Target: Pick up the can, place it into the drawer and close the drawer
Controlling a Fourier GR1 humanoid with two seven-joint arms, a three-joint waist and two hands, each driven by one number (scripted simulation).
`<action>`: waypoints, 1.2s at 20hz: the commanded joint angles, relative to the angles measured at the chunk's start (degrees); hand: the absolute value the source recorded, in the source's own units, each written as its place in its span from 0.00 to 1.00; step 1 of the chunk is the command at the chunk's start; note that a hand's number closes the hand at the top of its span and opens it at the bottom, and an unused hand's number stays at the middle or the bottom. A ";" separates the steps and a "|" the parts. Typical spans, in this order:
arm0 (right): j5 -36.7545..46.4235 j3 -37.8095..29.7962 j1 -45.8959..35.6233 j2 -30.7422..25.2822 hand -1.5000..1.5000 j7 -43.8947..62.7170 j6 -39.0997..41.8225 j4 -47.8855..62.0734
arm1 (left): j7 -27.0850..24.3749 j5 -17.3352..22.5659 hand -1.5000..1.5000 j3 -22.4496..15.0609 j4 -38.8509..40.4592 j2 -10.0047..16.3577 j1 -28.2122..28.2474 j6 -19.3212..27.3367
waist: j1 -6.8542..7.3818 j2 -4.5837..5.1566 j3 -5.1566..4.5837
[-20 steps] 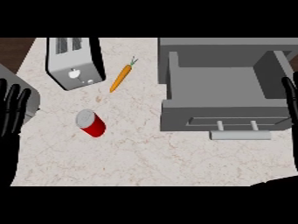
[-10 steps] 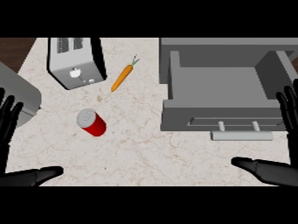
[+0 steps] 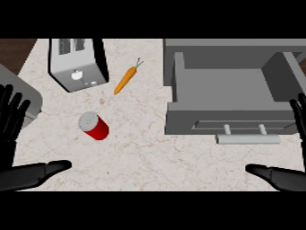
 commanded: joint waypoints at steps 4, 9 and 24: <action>-2.36 -3.57 0.67 -1.85 0.00 -0.36 2.24 0.13 | -5.17 -7.50 0.00 -7.41 7.11 -4.17 0.11 4.00 | -0.08 0.02 0.01; -2.87 -3.74 0.64 -1.63 0.00 0.96 2.47 -1.62 | -10.81 -6.65 0.00 -7.55 14.90 -4.26 1.31 4.74 | -0.04 0.01 0.00; -2.36 -5.22 2.99 0.25 0.00 0.08 3.15 -4.94 | -28.86 -3.75 0.00 -3.79 37.40 -3.80 -1.04 7.64 | -0.09 0.04 -0.01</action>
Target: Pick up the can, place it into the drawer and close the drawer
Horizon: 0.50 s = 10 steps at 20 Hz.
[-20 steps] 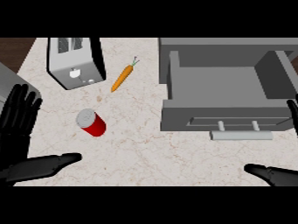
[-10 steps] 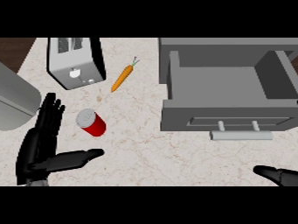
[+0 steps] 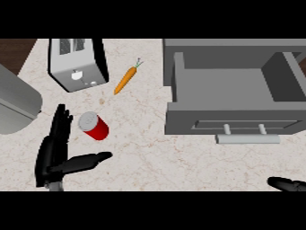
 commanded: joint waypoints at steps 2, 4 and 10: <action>-2.00 -0.93 0.78 -0.66 0.00 6.14 0.27 -6.30 | -5.95 2.67 0.00 4.13 10.41 0.54 -3.57 -1.33 | -0.10 0.01 -0.02; -1.40 -0.41 4.88 1.26 0.00 2.98 1.80 -6.80 | -8.42 2.46 0.00 1.28 11.02 -0.40 -1.23 1.35 | -0.07 -0.02 0.00; -9.50 -9.58 -3.45 -5.59 0.00 8.26 2.78 -4.12 | -10.27 3.88 0.00 6.63 23.60 0.63 -10.86 -0.29 | -0.19 0.05 -0.01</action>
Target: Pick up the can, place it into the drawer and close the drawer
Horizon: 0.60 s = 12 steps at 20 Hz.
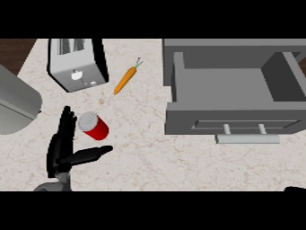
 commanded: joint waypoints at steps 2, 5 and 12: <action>1.71 0.28 -1.92 1.14 0.00 -0.53 -0.50 2.51 | -3.35 0.88 0.00 2.17 8.12 0.73 -4.06 0.05 | 0.10 0.00 0.01; 4.27 1.77 0.85 2.77 0.00 -5.13 1.44 3.96 | -8.18 1.42 0.00 2.13 11.70 -0.68 -2.81 0.16 | 0.11 -0.01 0.01; -0.93 -1.94 -0.04 0.13 0.00 3.55 1.84 -2.48 | -13.99 4.46 0.00 8.16 27.61 3.77 -12.18 -2.29 | -0.15 0.02 -0.01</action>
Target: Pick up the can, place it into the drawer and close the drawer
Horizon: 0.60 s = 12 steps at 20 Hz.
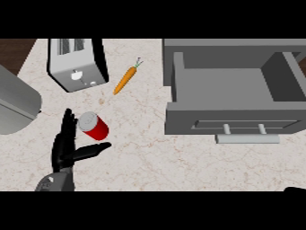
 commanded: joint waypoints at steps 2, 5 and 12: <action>1.76 0.96 0.50 0.65 0.00 0.91 0.62 -1.41 | -6.76 0.57 0.00 1.50 10.56 -0.38 -4.06 0.42 | -0.07 0.01 -0.01; 0.61 0.14 1.64 1.28 0.00 -1.96 2.05 0.27 | -12.70 1.75 0.00 4.26 21.04 0.92 -9.48 -1.45 | -0.28 0.07 -0.02; 1.79 0.22 -0.68 0.76 0.00 0.33 1.09 -0.33 | -12.04 1.46 0.00 4.09 26.27 3.18 -17.42 -2.46 | -0.33 0.09 -0.02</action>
